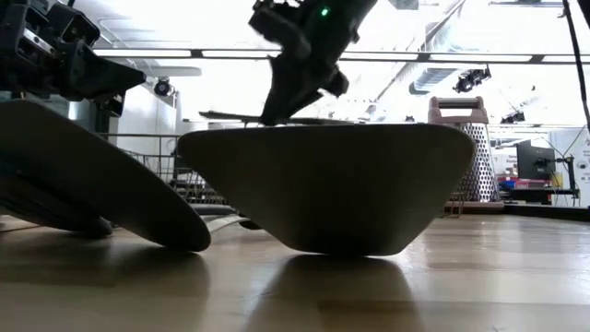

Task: Pick & Place Kitchen Items
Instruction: Put the black knife into the right wire basket

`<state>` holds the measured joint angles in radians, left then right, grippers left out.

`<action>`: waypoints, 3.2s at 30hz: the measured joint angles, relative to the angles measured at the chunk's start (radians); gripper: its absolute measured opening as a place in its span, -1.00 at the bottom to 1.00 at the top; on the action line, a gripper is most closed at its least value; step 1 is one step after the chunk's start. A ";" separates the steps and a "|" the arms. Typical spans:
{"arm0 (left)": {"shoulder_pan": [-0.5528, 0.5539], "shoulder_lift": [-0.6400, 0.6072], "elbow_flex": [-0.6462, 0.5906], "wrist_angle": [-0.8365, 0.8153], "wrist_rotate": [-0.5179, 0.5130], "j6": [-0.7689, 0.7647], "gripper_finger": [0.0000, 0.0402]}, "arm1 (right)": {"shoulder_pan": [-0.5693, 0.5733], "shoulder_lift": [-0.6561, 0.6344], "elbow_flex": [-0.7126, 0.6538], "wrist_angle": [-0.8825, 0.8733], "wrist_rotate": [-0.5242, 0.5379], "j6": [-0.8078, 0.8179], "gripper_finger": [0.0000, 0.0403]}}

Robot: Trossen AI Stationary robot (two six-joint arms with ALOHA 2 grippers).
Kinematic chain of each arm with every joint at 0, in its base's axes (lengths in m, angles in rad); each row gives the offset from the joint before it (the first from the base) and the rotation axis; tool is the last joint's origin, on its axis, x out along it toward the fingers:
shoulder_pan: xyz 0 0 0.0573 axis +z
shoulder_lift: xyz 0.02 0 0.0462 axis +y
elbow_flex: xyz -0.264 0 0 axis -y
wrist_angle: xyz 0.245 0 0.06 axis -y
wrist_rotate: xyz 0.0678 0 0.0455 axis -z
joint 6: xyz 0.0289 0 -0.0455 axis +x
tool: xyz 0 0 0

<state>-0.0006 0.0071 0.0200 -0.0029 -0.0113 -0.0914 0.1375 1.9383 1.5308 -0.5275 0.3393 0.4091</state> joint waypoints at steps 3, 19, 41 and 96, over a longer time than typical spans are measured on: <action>0.000 0.000 0.000 0.000 0.000 0.000 -0.98 | 0.000 -0.045 0.000 -0.069 0.003 0.045 -0.86; 0.000 0.000 0.000 0.000 0.000 0.000 -0.98 | -0.086 -0.271 -0.014 -0.424 0.108 0.028 -0.86; 0.000 0.000 0.000 0.000 0.000 0.000 -0.98 | -0.561 -0.444 -0.267 -0.397 -0.055 -0.175 -0.86; 0.000 0.000 0.000 0.000 0.000 0.000 -0.98 | -0.806 -0.158 -0.343 -0.103 -0.293 0.035 -0.83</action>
<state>-0.0005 0.0071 0.0199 -0.0028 -0.0113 -0.0914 -0.6682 1.7802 1.1877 -0.6303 0.0458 0.4444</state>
